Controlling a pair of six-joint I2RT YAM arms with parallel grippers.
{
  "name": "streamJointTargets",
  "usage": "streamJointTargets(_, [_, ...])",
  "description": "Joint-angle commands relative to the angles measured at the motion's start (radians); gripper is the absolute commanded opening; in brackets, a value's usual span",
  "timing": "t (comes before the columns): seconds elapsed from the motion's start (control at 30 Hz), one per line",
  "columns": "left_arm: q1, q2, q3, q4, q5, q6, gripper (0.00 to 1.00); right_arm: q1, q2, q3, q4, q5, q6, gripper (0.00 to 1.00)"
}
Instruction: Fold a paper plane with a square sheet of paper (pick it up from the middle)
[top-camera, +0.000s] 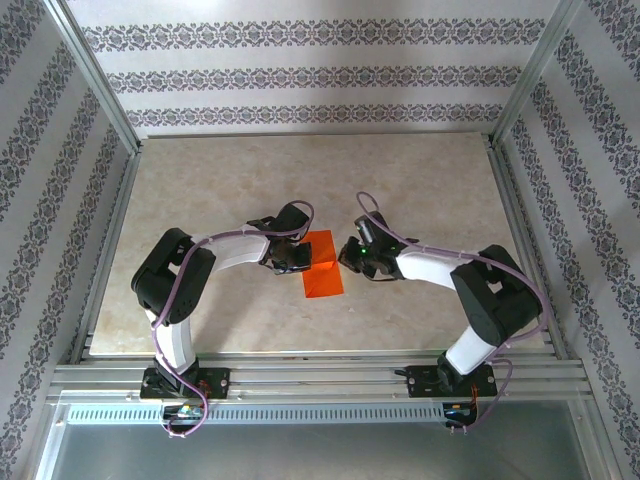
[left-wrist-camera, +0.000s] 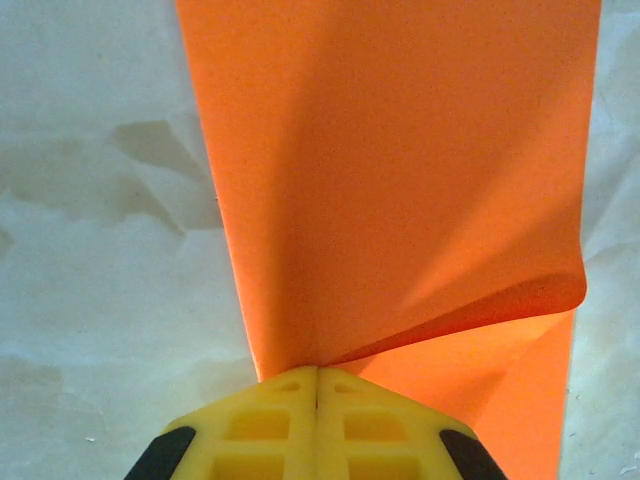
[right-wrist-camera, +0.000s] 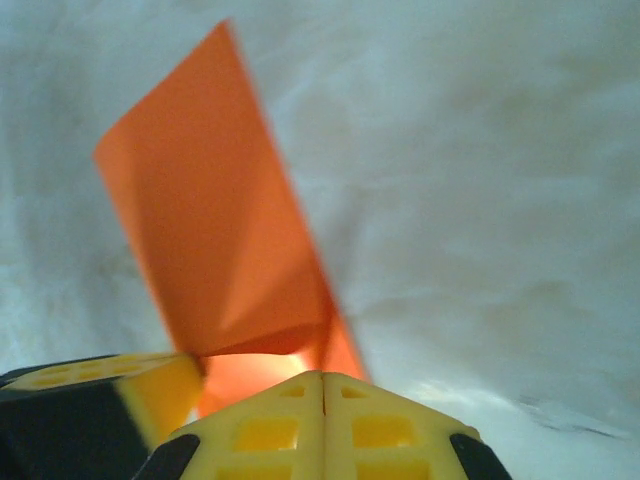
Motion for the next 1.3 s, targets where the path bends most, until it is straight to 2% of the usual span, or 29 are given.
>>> streamJointTargets(0.0, [0.005,0.085,-0.046,-0.149,-0.118,0.043,0.00,0.030,0.078,0.065,0.043,-0.090,-0.039,0.00])
streamJointTargets(0.13, [0.006,0.089,-0.043,-0.151,-0.116,0.054,0.00,0.037,0.160,0.115,0.077,-0.141,-0.013,0.00])
streamJointTargets(0.3, [0.005,0.094,-0.045,-0.164,-0.135,0.051,0.00,0.002,0.176,0.052,0.094,-0.068,0.040,0.00])
streamJointTargets(0.53, [0.005,0.100,-0.043,-0.169,-0.144,0.062,0.00,-0.064,0.060,-0.097,0.093,0.051,0.062,0.00])
streamJointTargets(0.67, [0.006,0.100,-0.034,-0.165,-0.140,0.076,0.00,-0.071,-0.052,-0.112,0.084,0.097,0.009,0.00])
streamJointTargets(0.8, [0.005,0.102,-0.024,-0.160,-0.130,0.091,0.00,-0.034,-0.052,-0.056,0.075,0.029,-0.057,0.00])
streamJointTargets(0.97, [0.006,0.104,-0.006,-0.160,-0.117,0.124,0.00,0.015,0.043,0.008,0.119,-0.108,-0.012,0.00])
streamJointTargets(1.27, [0.005,0.104,0.005,-0.156,-0.106,0.132,0.00,0.049,0.123,0.010,0.151,-0.151,0.039,0.00])
